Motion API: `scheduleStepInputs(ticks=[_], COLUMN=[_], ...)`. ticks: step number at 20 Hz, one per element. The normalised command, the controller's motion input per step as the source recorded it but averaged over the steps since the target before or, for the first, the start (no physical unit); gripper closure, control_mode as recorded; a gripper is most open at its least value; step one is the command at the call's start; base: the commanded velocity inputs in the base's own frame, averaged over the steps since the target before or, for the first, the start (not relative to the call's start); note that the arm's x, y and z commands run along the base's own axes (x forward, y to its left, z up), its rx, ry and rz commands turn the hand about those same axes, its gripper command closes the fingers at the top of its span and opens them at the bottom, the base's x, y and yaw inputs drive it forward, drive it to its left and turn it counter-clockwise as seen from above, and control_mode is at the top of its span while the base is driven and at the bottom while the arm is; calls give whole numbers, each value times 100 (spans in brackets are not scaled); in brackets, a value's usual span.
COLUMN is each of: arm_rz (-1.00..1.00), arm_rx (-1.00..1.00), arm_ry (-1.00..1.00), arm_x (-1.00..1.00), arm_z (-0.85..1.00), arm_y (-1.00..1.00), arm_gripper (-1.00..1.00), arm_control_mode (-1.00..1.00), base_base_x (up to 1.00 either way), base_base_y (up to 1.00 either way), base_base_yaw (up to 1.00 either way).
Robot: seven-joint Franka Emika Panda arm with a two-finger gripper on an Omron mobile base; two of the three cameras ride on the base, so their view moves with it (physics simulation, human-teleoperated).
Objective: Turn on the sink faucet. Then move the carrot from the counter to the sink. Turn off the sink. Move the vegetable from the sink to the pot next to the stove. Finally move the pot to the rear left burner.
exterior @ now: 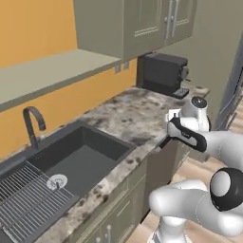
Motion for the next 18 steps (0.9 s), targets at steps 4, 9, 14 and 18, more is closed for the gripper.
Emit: scheduleStepInputs(ticks=[4,9,14,18], arm_rz=[0,0,0,0], arm_rx=[0,0,0,0], arm_ry=[0,0,0,0], arm_x=[0,0,0,0], arm_z=[0,0,0,0], arm_y=[0,0,0,0], arm_gripper=[100,100,100,100], arm_control_mode=[100,100,100,100], base_base_x=[-23,-20,-16,-8], base_base_y=[-3,-2,-1,-4], base_base_yaw=[-57,-58,-58,-56])
